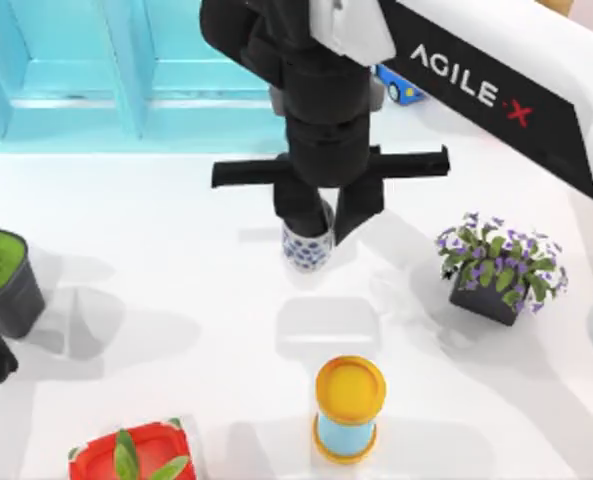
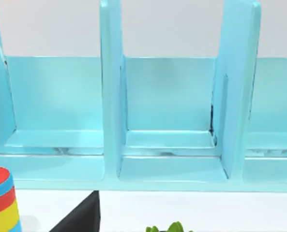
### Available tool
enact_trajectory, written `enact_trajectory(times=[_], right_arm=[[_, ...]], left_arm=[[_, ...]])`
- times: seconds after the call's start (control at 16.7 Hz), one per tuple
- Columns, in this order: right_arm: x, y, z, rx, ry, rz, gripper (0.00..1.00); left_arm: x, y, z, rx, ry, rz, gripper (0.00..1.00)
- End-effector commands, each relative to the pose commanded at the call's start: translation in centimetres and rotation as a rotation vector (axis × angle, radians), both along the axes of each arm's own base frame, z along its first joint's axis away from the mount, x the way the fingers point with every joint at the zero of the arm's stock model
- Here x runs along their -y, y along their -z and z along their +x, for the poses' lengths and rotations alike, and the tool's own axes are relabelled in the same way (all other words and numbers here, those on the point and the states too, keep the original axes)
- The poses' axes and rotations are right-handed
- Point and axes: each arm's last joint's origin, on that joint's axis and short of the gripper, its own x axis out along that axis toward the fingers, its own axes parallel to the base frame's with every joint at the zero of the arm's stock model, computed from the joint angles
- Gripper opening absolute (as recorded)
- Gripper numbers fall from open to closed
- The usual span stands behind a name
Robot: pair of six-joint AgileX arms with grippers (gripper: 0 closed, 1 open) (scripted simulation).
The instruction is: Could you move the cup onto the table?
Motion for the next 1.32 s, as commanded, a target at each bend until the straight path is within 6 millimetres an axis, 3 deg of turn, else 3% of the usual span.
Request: enact_trajectory(times=[0.3, 0.84, 1.14, 1.32], right_arm=[[0.1, 0.3, 0.1, 0.000, 0.005, 0.003, 0.00], [-0.3, 6.2, 0.1, -0.004, 0.002, -0.001, 0.00], [-0.3, 6.5, 0.0, 0.000, 0.000, 0.000, 0.00], [-0.3, 6.5, 0.0, 0.000, 0.000, 0.000, 0.23]], left_arm=[[0.0, 0.0, 0.0, 0.000, 0.000, 0.000, 1.00], [0.0, 0.0, 0.0, 0.000, 0.000, 0.000, 1.00], [0.0, 0.0, 0.0, 0.000, 0.000, 0.000, 1.00], [0.0, 0.0, 0.0, 0.000, 0.000, 0.000, 1.00]])
